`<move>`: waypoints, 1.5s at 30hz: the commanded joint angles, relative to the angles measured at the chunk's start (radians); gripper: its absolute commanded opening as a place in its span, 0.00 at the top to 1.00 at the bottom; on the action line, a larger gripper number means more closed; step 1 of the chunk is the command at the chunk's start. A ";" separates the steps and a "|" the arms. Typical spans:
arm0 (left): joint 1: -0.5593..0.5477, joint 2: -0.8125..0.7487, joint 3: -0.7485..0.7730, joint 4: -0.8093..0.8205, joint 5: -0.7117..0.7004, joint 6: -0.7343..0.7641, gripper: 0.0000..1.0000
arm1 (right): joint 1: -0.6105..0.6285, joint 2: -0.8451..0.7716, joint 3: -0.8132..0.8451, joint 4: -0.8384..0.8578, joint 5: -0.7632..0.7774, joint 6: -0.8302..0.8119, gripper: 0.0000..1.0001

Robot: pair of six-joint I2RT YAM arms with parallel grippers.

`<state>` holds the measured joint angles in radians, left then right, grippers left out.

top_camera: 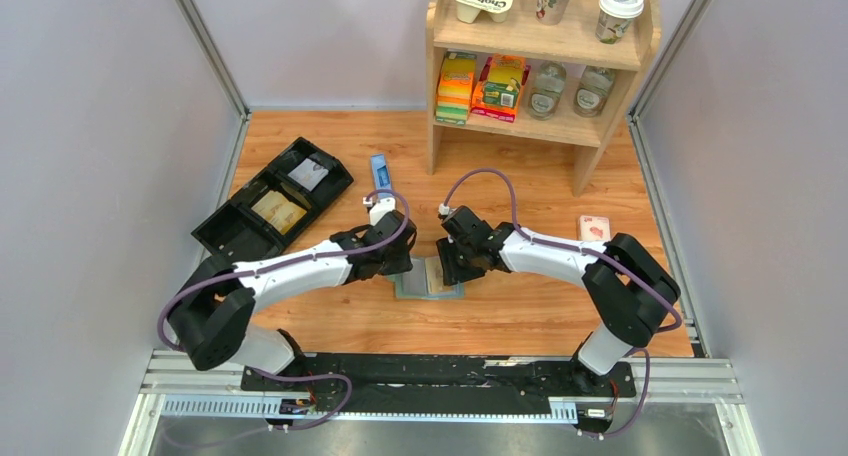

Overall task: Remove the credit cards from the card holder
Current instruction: Remove the credit card from the card holder.

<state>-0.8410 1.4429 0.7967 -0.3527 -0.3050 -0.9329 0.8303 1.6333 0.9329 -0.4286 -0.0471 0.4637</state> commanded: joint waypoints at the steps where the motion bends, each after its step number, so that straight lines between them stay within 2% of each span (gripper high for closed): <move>1: 0.000 -0.120 0.056 -0.017 0.041 0.019 0.58 | 0.006 0.005 0.032 0.022 -0.003 0.016 0.57; 8: -0.001 -0.165 0.062 0.053 0.135 -0.032 0.58 | 0.004 0.000 0.032 0.033 -0.008 0.015 0.58; 14: -0.001 -0.075 0.036 0.171 0.239 -0.085 0.64 | 0.003 0.007 0.020 0.056 -0.016 0.029 0.59; 20: 0.003 -0.007 -0.065 0.303 0.260 -0.142 0.64 | -0.003 0.017 -0.006 0.082 -0.042 0.044 0.60; 28: 0.036 -0.019 -0.226 0.446 0.264 -0.145 0.62 | -0.019 0.007 -0.034 0.111 -0.068 0.050 0.61; 33: 0.051 -0.024 -0.301 0.529 0.271 -0.167 0.56 | -0.025 -0.001 -0.040 0.128 -0.085 0.052 0.62; 36: 0.066 -0.026 -0.373 0.659 0.299 -0.204 0.55 | -0.025 -0.012 -0.034 0.128 -0.091 0.050 0.62; 40: 0.069 -0.022 -0.410 0.754 0.331 -0.228 0.55 | -0.025 -0.049 -0.022 0.131 -0.089 0.038 0.60; 45: 0.068 -0.027 -0.419 0.771 0.337 -0.225 0.55 | -0.036 -0.110 -0.014 0.143 -0.059 0.021 0.58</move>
<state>-0.7750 1.4166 0.3946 0.3656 0.0200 -1.1477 0.8055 1.6009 0.9031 -0.3328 -0.1246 0.5011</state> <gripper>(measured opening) 0.445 0.420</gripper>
